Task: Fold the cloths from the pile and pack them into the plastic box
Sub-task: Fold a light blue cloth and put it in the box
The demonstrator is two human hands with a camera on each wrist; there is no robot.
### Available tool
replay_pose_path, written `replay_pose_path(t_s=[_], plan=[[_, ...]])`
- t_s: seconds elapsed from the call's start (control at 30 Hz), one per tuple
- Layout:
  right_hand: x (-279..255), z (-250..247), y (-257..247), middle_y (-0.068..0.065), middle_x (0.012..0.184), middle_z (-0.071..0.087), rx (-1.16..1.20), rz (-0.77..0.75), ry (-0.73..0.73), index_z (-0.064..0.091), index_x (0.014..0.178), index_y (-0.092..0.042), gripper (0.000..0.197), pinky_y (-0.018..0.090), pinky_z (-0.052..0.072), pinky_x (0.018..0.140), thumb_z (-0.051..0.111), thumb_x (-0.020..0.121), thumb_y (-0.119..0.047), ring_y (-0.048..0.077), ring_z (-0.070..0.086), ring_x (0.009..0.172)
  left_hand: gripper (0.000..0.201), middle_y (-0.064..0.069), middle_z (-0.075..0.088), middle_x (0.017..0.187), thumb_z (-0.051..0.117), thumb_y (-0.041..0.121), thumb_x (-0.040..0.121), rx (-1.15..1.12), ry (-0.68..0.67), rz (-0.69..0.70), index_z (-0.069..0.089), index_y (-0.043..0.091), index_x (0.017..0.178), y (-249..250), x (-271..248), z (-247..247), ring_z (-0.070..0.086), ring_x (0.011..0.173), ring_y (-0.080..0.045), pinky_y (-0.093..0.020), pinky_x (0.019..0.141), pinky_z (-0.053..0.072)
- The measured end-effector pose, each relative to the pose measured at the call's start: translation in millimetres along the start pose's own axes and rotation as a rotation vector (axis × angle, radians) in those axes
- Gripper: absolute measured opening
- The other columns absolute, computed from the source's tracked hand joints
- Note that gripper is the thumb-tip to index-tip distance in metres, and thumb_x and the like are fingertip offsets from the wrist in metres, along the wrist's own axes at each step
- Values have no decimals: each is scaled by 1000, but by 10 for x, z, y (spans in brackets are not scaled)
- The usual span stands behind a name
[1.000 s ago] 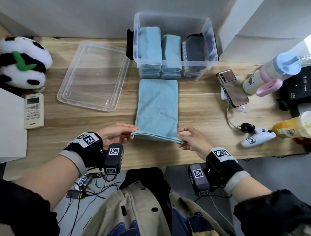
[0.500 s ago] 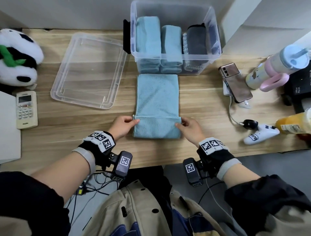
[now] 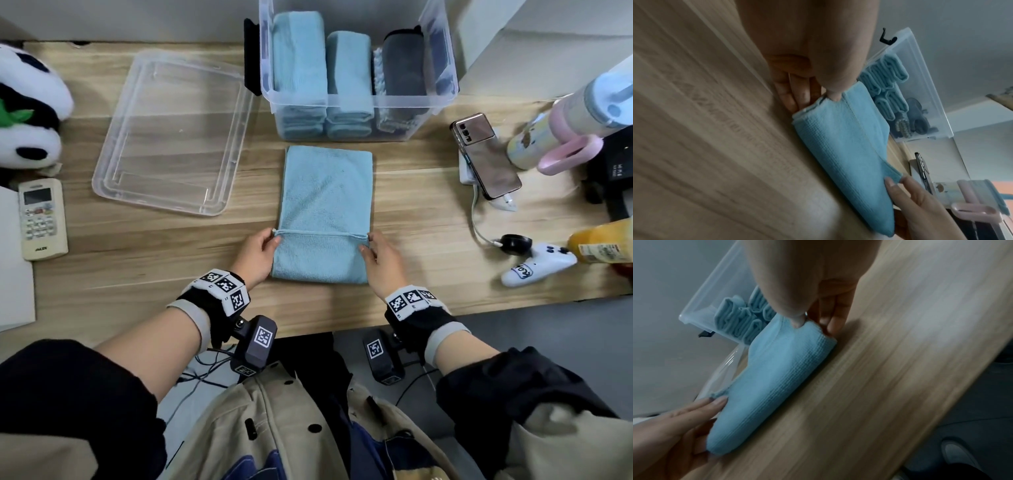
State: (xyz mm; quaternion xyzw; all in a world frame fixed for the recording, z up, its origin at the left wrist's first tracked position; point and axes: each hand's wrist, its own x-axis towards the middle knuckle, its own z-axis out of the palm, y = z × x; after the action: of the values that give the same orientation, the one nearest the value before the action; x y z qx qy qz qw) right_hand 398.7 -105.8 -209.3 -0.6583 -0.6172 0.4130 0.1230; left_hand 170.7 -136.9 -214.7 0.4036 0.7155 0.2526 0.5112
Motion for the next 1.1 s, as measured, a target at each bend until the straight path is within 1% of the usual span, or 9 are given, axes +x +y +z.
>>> replay_pose_path(t_s=[0.23,0.33,0.47,0.53,0.63,0.77,0.87,0.97,1.1], plan=[[-31,-20,31,-8,66,48,-155,77,21,50,86,-17,13,26,32,60,57,90,-26,20,50,70,8,-12,65,93,53,15,93,24,5,-2,57,13,99,43,-4,18,60,83,-24,-41,82,49],[-13,-20,76,-7,63,46,-184,81,1,47,82,-16,20,28,34,59,59,89,-31,23,51,69,7,-27,68,92,56,17,91,47,-2,-37,53,17,98,41,-31,16,61,75,-28,-44,76,51],[-7,-53,42,1,85,52,-168,2,144,51,91,-12,19,33,42,70,65,82,-21,22,51,81,14,-22,67,91,57,14,90,99,6,-61,46,18,98,102,-29,19,61,76,-29,-39,75,49],[-51,-88,7,0,91,53,-235,-202,163,53,90,-13,19,28,38,76,66,81,-23,15,45,86,19,-15,63,92,59,9,88,75,10,-74,44,15,99,116,-3,4,59,80,-27,-37,77,47],[-146,-92,27,-5,110,58,-410,-521,-20,58,86,-20,22,23,29,86,69,76,-36,12,43,106,32,-7,56,82,65,8,82,58,45,-120,41,14,102,127,19,-45,54,76,-23,-32,72,45],[-188,-60,144,-7,137,47,-589,-560,-215,56,104,-21,40,37,31,104,71,71,-39,16,40,128,28,0,41,67,67,8,77,86,154,61,46,15,95,198,-73,-153,39,58,-15,-27,57,35],[-154,-60,151,-6,135,51,-600,-561,-202,57,104,-19,35,39,32,109,69,73,-30,18,46,126,21,4,63,84,70,35,68,244,-96,280,63,23,84,163,-116,-227,56,83,-15,-32,81,45],[-109,-66,125,-6,131,57,-575,-581,-168,61,102,-19,25,38,32,109,63,79,-26,17,51,123,58,12,63,117,57,67,54,471,-280,323,67,34,101,83,-84,-266,48,117,-13,-37,105,36],[-64,-126,5,-5,110,68,-339,-459,-104,62,105,-22,20,37,39,103,58,86,-26,15,60,106,70,16,40,143,74,49,66,790,-310,344,48,36,130,95,-52,-258,30,134,-12,-44,108,25]])
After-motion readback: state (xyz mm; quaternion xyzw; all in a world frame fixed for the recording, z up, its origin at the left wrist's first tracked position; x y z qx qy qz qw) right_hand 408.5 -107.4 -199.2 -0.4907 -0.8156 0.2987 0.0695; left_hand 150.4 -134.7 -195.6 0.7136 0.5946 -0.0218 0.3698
